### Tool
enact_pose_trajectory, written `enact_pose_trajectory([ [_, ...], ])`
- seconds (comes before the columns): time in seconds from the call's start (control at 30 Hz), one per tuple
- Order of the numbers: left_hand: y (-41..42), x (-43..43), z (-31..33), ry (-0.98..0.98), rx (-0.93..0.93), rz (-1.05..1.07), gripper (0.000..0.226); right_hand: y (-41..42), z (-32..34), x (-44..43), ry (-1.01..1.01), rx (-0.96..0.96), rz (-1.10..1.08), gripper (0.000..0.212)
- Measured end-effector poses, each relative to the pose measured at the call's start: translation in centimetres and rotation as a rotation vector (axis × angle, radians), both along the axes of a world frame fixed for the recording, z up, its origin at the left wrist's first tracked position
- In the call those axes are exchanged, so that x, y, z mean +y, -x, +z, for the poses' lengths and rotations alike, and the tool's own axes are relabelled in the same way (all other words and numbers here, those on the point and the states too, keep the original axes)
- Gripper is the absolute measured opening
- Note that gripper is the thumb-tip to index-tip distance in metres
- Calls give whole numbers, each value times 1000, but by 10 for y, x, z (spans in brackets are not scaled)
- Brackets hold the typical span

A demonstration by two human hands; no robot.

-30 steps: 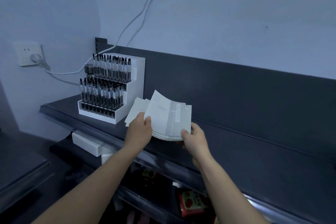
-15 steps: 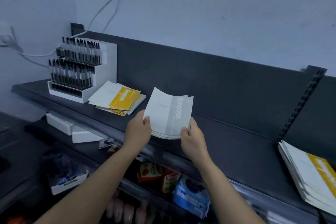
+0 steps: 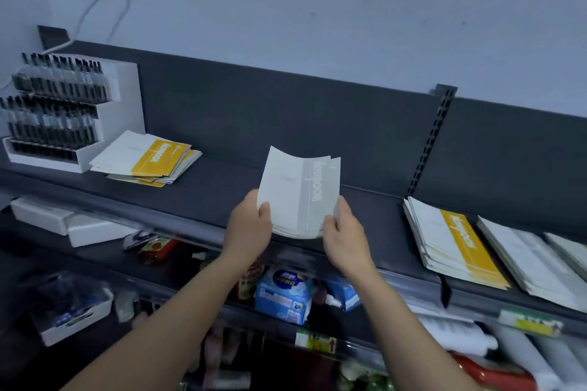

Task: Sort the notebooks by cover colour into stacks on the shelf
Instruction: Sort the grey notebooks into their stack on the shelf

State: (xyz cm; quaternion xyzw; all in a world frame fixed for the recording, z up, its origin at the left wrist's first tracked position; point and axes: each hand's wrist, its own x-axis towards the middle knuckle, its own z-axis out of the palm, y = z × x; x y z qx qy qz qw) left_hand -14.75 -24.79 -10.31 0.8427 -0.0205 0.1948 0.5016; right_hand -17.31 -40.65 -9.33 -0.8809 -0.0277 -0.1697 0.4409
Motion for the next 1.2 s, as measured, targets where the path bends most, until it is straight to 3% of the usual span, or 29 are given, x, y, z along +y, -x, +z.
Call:
enact_pose_trajectory([
  [0.1,7,-21,-2,-21,-26,-52,18,14,0,-20,17,7,-73,29],
  [0.27,22,-60,-2,-18,-98,-158,26,35,-1,-56,17,0,-180,41],
  [0.4,30,-97,-1,-30,-126,-217,28,55,6,-92,50,-6,-221,33],
  [0.53,36,-142,0,-45,-118,-251,24,71,10,-135,33,7,-266,36],
  [0.8,54,-245,2,-58,-90,-241,24,94,9,-235,72,-17,-263,7],
  [0.9,63,-281,1,-60,-76,-246,27,102,7,-271,101,-6,-259,25],
  [1.2,58,-364,2,-249,24,-304,33,101,1,-356,192,49,-357,15],
])
